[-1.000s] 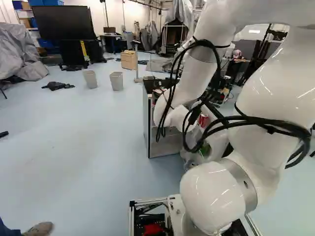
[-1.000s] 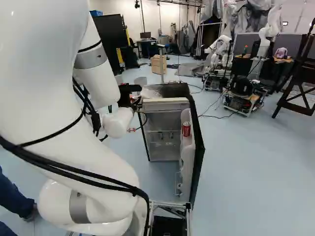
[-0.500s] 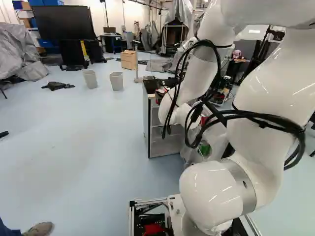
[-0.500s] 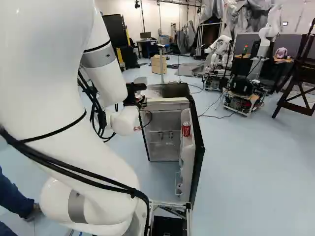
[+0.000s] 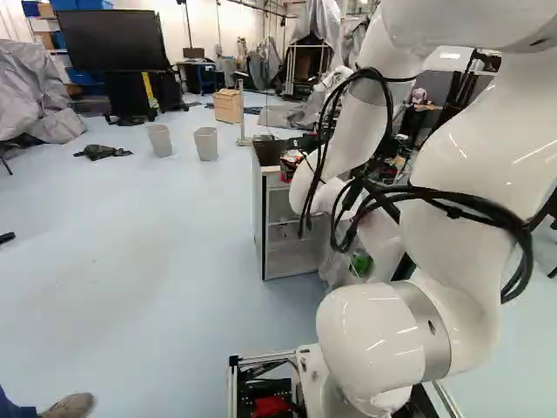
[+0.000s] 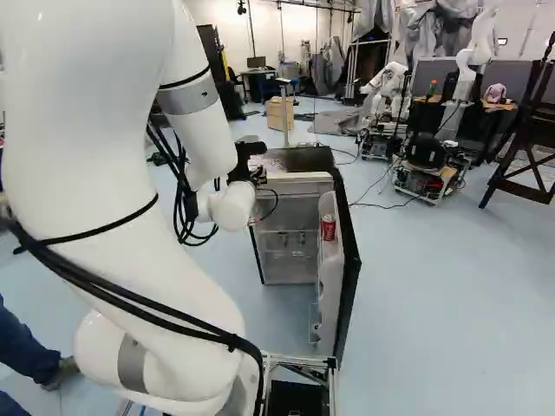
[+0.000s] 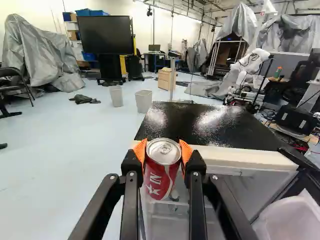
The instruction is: Grab a drink from the fridge
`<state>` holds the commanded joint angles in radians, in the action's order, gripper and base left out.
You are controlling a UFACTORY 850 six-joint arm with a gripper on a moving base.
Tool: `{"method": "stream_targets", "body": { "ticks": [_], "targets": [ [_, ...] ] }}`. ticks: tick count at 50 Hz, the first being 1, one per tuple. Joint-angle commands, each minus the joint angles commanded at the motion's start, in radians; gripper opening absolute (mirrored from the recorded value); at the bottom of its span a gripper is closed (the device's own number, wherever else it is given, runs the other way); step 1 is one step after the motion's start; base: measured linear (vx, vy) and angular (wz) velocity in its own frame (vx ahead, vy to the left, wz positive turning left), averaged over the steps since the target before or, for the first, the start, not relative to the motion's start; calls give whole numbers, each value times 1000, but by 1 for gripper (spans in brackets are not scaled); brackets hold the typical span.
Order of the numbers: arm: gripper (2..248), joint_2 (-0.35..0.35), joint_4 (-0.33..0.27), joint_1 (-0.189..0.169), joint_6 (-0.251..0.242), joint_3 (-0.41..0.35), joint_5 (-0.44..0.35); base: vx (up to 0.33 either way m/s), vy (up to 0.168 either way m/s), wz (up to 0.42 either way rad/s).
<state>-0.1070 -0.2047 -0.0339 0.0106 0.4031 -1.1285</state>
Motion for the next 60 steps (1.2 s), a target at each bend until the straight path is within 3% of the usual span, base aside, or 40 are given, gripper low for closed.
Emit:
{"method": "stream_targets", "body": {
  "ticks": [15,32,46,60],
  "targets": [
    [93,-4,-58,-49,0,42,30,0,0,0],
    [93,-55,-119,-95,0,103,64,0,0,0],
    [93,-93,-127,-125,0,159,71,0,0,0],
    [93,-78,-127,-133,0,177,71,0,0,0]
  ]
}}
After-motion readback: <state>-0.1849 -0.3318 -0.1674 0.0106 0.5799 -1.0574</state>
